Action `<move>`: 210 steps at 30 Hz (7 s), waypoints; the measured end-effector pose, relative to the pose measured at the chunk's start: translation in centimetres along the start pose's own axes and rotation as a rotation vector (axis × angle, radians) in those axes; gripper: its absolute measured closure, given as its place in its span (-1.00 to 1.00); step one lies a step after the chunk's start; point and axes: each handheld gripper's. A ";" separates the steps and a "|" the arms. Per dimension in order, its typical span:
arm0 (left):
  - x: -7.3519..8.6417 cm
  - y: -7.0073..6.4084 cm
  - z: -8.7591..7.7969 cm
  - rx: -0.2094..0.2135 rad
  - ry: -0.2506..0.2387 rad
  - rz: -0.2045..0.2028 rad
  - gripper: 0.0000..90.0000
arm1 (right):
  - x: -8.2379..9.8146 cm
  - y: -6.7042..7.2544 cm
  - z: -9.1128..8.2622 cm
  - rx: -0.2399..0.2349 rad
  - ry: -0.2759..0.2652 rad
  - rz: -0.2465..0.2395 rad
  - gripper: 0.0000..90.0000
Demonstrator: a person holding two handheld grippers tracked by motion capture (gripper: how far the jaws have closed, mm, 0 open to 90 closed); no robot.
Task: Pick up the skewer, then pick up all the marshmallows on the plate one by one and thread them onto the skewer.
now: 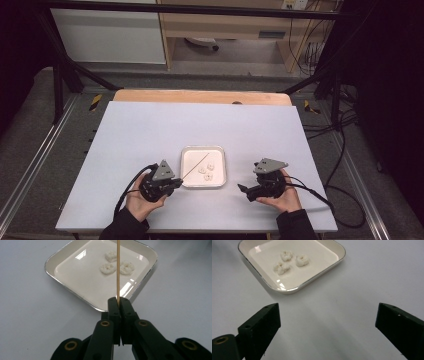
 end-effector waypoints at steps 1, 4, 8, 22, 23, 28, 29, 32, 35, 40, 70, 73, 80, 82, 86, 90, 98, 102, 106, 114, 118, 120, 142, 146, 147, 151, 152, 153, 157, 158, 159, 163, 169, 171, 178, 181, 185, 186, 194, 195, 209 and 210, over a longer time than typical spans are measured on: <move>0.2 0.1 -0.1 -0.002 -0.008 -0.006 0.97 | -0.2 -0.1 0.1 -0.008 -0.005 0.017 -0.90; 0.8 0.5 -0.3 -0.005 -0.028 -0.027 0.97 | -0.7 -0.2 0.4 -0.016 -0.007 0.050 -0.94; 1.3 0.9 -0.6 -0.005 -0.052 -0.044 0.97 | -1.8 -0.2 0.8 -0.014 -0.005 0.059 -0.96; 2.0 1.1 -0.9 0.007 -0.094 -0.068 0.97 | -5.0 -0.4 3.5 -0.009 -0.033 0.101 -0.96; 2.0 1.1 -0.9 0.008 -0.094 -0.068 0.97 | -5.2 -0.4 3.7 -0.009 -0.030 0.103 -0.96; 2.1 1.1 -0.8 0.013 -0.096 -0.076 0.97 | -5.9 -0.6 4.9 -0.003 -0.028 0.116 -0.93; 2.1 1.1 -0.8 0.014 -0.097 -0.077 0.97 | -6.1 -0.6 5.2 0.001 -0.023 0.121 -0.92; 2.1 1.2 -0.8 0.019 -0.101 -0.080 0.97 | -6.4 -0.5 6.1 -0.001 -0.015 0.122 -0.87; 2.1 1.2 -0.7 0.025 -0.100 -0.084 0.97 | -6.9 -0.2 7.0 -0.019 -0.002 0.112 -0.78; 2.1 1.1 -0.7 0.027 -0.102 -0.084 0.97 | -7.1 0.0 8.3 -0.060 0.007 0.102 -0.56; 2.1 0.6 -0.3 0.049 -0.114 -0.087 0.97 | -6.1 1.2 10.6 -0.110 0.022 0.033 0.54; 2.1 0.6 -0.3 0.049 -0.118 -0.086 0.97 | -6.3 1.0 10.1 -0.110 0.005 0.045 0.54; 2.1 0.4 -0.4 0.054 -0.128 -0.082 0.97 | -7.3 0.6 7.8 -0.141 -0.061 0.095 0.54; 2.1 0.3 -0.4 0.056 -0.133 -0.079 0.97 | -7.5 0.5 7.2 -0.152 -0.077 0.112 0.54; 2.1 0.1 -0.4 0.060 -0.145 -0.078 0.97 | -7.6 0.2 6.1 -0.180 -0.108 0.156 0.54; 2.1 0.0 -0.4 0.065 -0.154 -0.074 0.97 | -7.5 -0.2 5.0 -0.215 -0.151 0.209 0.54; 2.0 -0.3 -0.3 0.074 -0.164 -0.063 0.97 | -7.6 -1.0 2.4 -0.261 -0.261 0.289 0.55; 1.9 -0.5 -0.2 0.075 -0.163 -0.061 0.97 | -7.8 -1.3 1.5 -0.263 -0.291 0.297 0.55; 1.9 -0.6 -0.1 0.078 -0.162 -0.057 0.97 | -7.8 -1.5 1.1 -0.262 -0.307 0.312 0.55; 1.8 -1.0 0.0 0.087 -0.171 -0.044 0.97 | -8.2 -1.8 0.6 -0.300 -0.377 0.360 0.56; 1.8 -1.1 0.0 0.091 -0.174 -0.037 0.97 | -8.4 -1.9 0.7 -0.332 -0.401 0.385 0.56; 1.8 -1.2 0.0 0.091 -0.175 -0.037 0.97 | -8.5 -1.9 0.9 -0.343 -0.411 0.394 0.56; 1.8 -1.3 0.0 0.090 -0.180 -0.021 0.97 | -9.0 -1.4 2.4 -0.420 -0.403 0.416 0.57; 1.8 -1.4 0.1 0.092 -0.181 -0.013 0.97 | -9.0 -1.3 2.6 -0.435 -0.402 0.419 0.59; 1.8 -1.4 0.1 0.092 -0.180 -0.010 0.97 | -9.0 -1.2 2.6 -0.440 -0.401 0.419 0.60; 1.9 -1.4 0.2 0.092 -0.172 0.001 0.97 | -8.9 -0.9 2.8 -0.455 -0.390 0.416 0.64; 1.9 -1.5 0.3 0.093 -0.173 0.002 0.97 | -8.8 -0.9 2.8 -0.457 -0.388 0.412 0.65; 1.9 -1.5 0.3 0.092 -0.172 0.002 0.97 | -8.8 -0.8 2.8 -0.459 -0.387 0.410 0.65; 2.0 -1.5 0.4 0.092 -0.170 0.002 0.97 | -8.7 -0.5 3.0 -0.468 -0.394 0.412 0.68; 2.0 -1.5 0.4 0.093 -0.169 0.001 0.97 | -8.7 -0.3 3.1 -0.468 -0.395 0.411 0.69; 2.0 -1.5 0.4 0.093 -0.169 -0.002 0.97 | -8.7 -0.2 3.1 -0.470 -0.395 0.413 0.69; 2.0 -1.5 0.4 0.093 -0.161 0.002 0.97 | -8.6 0.1 3.2 -0.474 -0.401 0.408 0.71; 1.5 -2.0 0.2 0.108 -0.192 -0.002 0.97 | -8.2 1.1 3.9 -0.499 -0.362 0.388 0.71; 1.4 -2.1 0.4 0.101 -0.188 -0.008 0.97 | -8.0 1.8 4.7 -0.512 -0.341 0.374 0.71; 1.4 -2.0 0.9 0.101 -0.176 -0.043 0.97 | -7.6 2.9 5.8 -0.494 -0.327 0.372 0.69; 1.3 -2.1 1.1 0.098 -0.172 -0.044 0.97 | -7.4 3.5 6.1 -0.499 -0.312 0.365 0.68; 1.3 -2.3 1.3 0.100 -0.168 -0.047 0.97 | -7.2 3.8 6.3 -0.496 -0.300 0.355 0.66; 1.3 -2.3 1.3 0.098 -0.168 -0.046 0.97 | -7.2 3.9 6.3 -0.495 -0.297 0.353 0.65; 1.4 -1.7 0.9 0.094 -0.178 -0.071 0.97 | -7.6 3.4 5.0 -0.419 -0.332 0.309 0.11; 1.5 -1.6 0.9 0.093 -0.180 -0.074 0.97 | -7.6 3.3 4.7 -0.401 -0.328 0.297 0.05; 1.9 -0.3 0.0 0.074 -0.180 -0.095 0.97 | -7.2 2.2 4.4 -0.231 -0.206 0.154 -0.79; 1.9 -0.3 0.0 0.075 -0.181 -0.099 0.97 | -7.2 2.2 4.5 -0.225 -0.199 0.155 -0.81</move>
Point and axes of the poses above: each handheld gripper's, and its own axes: z roughly forward along the jaws, x roughly out of its underside, y roughly to its left, and after that the axes turned 10 degrees about -z, right-handed
